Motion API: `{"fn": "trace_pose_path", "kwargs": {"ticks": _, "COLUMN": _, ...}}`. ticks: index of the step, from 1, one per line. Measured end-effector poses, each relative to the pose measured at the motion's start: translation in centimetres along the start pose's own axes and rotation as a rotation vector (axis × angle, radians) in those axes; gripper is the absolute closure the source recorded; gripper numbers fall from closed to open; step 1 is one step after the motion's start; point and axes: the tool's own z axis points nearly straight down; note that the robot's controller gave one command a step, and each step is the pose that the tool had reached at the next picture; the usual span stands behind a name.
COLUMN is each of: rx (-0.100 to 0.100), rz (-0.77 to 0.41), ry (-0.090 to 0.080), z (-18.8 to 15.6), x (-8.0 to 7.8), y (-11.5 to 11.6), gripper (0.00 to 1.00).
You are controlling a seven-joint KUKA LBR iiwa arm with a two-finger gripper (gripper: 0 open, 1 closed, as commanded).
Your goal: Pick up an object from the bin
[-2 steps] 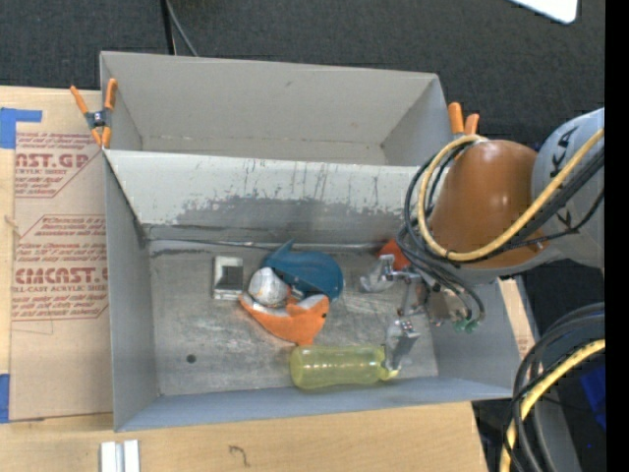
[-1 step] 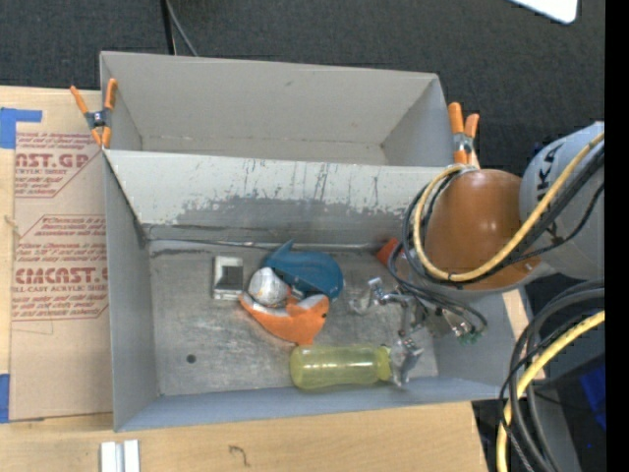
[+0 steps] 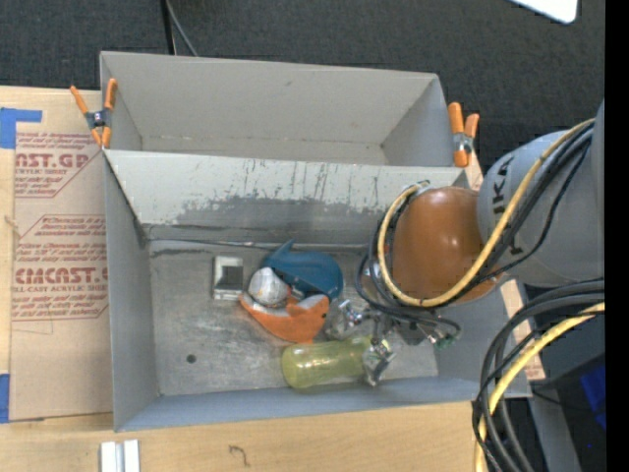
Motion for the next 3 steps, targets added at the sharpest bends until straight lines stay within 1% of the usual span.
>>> {"fn": "trace_pose_path", "kwargs": {"ticks": 1, "rx": 0.0, "rz": 0.0, "ry": 0.0, "z": 0.0, "x": 0.0, "y": 0.0, "gripper": 1.0}}
{"fn": "trace_pose_path", "kwargs": {"ticks": 2, "rx": -0.015, "rz": 0.016, "ry": 0.008, "z": -3.6, "x": -0.6, "y": -0.8, "gripper": 1.0}}
{"fn": "trace_pose_path", "kwargs": {"ticks": 3, "rx": -0.009, "rz": 0.037, "ry": -0.001, "z": -16.9, "x": -4.1, "y": -3.2, "gripper": 1.0}}
